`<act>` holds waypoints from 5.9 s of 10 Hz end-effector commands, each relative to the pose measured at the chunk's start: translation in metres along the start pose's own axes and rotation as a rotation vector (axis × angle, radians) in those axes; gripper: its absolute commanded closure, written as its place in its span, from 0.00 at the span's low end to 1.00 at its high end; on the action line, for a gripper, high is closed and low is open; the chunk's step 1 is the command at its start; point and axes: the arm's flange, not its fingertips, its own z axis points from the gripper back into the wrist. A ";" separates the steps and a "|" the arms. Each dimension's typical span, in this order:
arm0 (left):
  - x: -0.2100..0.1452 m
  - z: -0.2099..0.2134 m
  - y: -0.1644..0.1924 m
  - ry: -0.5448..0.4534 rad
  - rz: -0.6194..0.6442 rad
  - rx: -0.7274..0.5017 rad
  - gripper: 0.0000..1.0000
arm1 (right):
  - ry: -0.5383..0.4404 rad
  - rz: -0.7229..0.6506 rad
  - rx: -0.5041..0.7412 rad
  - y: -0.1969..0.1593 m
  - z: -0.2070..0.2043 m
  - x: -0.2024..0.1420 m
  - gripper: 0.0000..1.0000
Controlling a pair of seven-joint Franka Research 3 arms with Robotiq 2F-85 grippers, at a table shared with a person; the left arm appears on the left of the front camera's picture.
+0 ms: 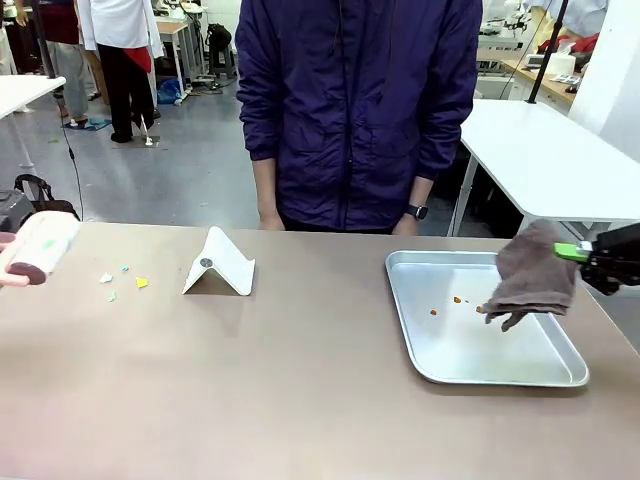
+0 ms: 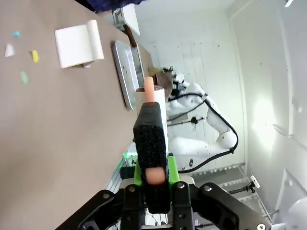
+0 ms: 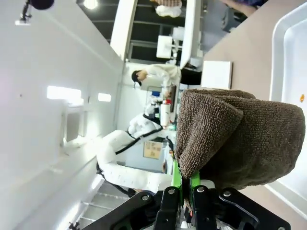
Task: Clean the surface of the table.
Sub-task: Hold the Lint Roller with your left hand and the towel with your right hand, then if a person points to the right, clean the right side of the table with your right hand, and if they point to the left, clean the left side with your left hand.
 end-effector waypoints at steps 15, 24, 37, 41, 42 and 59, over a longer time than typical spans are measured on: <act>-0.035 0.031 0.030 -0.122 0.013 -0.018 1.00 | -0.065 -0.024 0.018 -0.023 0.027 -0.006 1.00; -0.035 0.031 0.030 -0.122 0.013 -0.018 1.00 | -0.065 -0.024 0.018 -0.023 0.027 -0.006 1.00; -0.017 0.027 0.034 -0.323 0.021 0.167 0.78 | -0.065 -0.024 0.018 -0.023 0.027 -0.006 1.00; 0.015 0.022 0.062 -0.414 0.144 0.260 0.78 | -0.065 -0.024 0.018 -0.023 0.027 -0.006 1.00; 0.022 0.018 0.072 -0.412 0.185 0.263 0.78 | -0.065 -0.024 0.018 -0.023 0.027 -0.006 1.00; 0.084 -0.085 0.143 -0.195 0.284 0.494 0.78 | -0.065 -0.024 0.018 -0.023 0.027 -0.006 1.00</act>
